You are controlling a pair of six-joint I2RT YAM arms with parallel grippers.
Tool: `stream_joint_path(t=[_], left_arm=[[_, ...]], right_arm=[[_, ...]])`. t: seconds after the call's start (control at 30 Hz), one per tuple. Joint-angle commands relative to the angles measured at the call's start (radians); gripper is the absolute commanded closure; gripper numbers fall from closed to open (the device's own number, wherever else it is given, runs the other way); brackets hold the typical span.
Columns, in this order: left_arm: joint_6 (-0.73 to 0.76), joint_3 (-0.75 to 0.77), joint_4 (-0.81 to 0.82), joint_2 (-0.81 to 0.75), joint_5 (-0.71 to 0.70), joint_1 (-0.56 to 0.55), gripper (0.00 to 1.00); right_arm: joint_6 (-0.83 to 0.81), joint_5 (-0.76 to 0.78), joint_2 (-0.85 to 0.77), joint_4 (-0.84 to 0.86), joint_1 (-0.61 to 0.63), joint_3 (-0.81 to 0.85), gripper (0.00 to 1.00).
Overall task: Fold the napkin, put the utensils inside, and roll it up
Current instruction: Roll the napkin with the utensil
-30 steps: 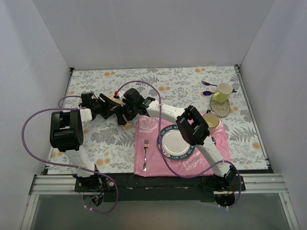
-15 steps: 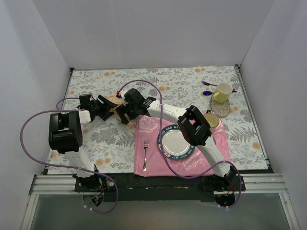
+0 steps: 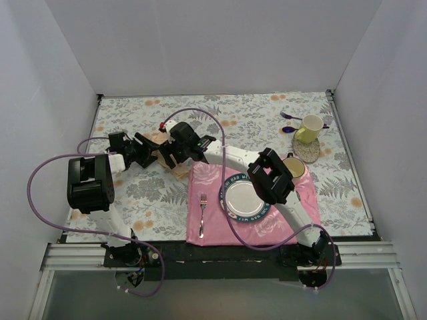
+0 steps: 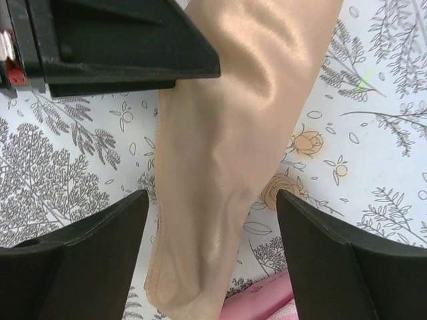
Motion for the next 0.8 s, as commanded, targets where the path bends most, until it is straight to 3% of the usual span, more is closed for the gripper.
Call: stream_joint_path(t=[0.0, 0.5, 0.77], left_arm=[[0.022, -0.043, -0.088, 0.003, -0.05, 0.011, 0.38], [0.032, -0.038, -0.096, -0.011, -0.058, 0.018, 0.38], [0.045, -0.05, -0.108, -0.056, -0.04, 0.035, 0.34]], right_arm=[[-0.033, 0.106, 0.016, 0.069, 0.024, 0.024, 0.16], [-0.099, 0.19, 0.11, 0.011, 0.056, 0.081, 0.17], [-0.104, 0.134, 0.105, 0.044, 0.055, -0.014, 0.39]])
